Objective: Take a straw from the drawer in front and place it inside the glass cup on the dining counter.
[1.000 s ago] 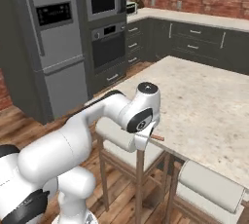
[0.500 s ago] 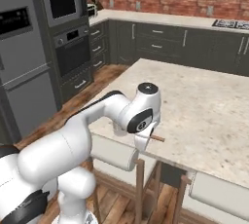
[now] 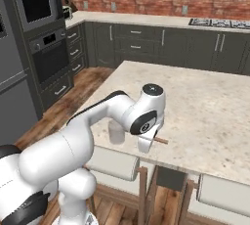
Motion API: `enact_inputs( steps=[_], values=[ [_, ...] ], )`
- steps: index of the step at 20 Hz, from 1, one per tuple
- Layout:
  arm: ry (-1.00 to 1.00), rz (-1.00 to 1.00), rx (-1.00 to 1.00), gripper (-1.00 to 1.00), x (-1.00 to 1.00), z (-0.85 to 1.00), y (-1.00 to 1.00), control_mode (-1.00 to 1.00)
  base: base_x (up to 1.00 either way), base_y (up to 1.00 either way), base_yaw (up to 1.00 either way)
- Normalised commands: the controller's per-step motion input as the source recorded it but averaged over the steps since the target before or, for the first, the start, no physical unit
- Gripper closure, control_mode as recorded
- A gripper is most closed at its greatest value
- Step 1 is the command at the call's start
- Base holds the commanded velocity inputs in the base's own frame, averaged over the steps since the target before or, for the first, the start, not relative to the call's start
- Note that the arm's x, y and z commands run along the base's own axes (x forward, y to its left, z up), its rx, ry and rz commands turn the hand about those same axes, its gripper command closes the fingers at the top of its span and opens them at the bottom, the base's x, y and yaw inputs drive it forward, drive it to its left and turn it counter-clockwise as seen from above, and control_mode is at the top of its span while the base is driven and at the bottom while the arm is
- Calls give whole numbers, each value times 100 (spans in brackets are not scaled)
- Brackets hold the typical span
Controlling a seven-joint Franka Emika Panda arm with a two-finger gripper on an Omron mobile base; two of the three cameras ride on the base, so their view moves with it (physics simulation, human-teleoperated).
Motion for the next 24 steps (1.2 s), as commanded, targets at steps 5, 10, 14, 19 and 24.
enact_inputs(
  steps=[5, 10, 14, 19, 24],
  values=[
    [2, -4, -1, 100, 4, 0, 27, -100, 8, 41, -9],
    [0, -2, -5, 100, 5, 6, 29, -100, 0, 0, 0],
    [13, 0, -15, 100, 34, 2, 45, -100, 0, 0, 0],
    [37, -12, -9, 100, 70, 37, 19, -100, 0, 0, 0],
    [33, -28, -1, 100, 46, 86, 0, -100, 0, 0, 0]
  ],
)
